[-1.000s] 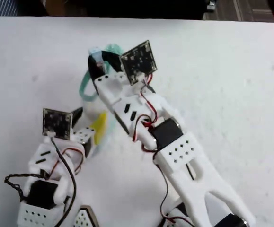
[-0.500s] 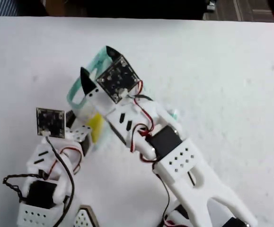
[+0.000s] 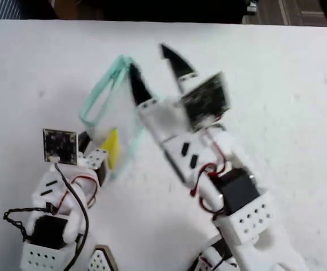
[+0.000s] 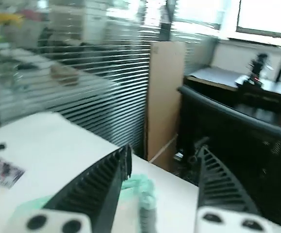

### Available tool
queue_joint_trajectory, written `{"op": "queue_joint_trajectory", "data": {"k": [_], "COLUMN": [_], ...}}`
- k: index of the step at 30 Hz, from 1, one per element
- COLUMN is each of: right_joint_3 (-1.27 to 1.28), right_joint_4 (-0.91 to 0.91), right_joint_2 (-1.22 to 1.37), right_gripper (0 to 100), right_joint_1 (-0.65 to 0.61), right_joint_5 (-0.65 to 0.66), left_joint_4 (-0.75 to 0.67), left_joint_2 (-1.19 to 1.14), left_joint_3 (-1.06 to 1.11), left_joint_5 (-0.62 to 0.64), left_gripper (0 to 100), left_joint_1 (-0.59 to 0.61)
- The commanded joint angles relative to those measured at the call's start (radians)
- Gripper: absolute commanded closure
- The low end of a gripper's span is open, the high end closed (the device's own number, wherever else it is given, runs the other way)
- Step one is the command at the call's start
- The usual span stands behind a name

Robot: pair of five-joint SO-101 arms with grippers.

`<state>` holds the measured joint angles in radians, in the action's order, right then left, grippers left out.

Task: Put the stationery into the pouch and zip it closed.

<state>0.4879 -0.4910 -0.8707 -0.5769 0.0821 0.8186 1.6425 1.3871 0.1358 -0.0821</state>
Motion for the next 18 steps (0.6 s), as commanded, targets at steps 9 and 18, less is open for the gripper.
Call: {"op": "queue_joint_trajectory", "data": {"k": [9, 18], "right_joint_3": [-0.244, -0.183], "right_joint_4": [-0.438, -0.645], "right_joint_2": [0.131, 0.320], "right_gripper": [81.0, 80.8], "right_joint_1": [0.262, 0.381], "right_joint_5": [-0.089, -0.210], "left_joint_4": [-0.020, -0.020], "left_joint_2": [0.001, 0.001], "left_joint_3": [-0.043, -0.043], "left_joint_5": [0.011, 0.012], "left_gripper": [82, 82], "left_joint_1": [-0.042, -0.044]}}
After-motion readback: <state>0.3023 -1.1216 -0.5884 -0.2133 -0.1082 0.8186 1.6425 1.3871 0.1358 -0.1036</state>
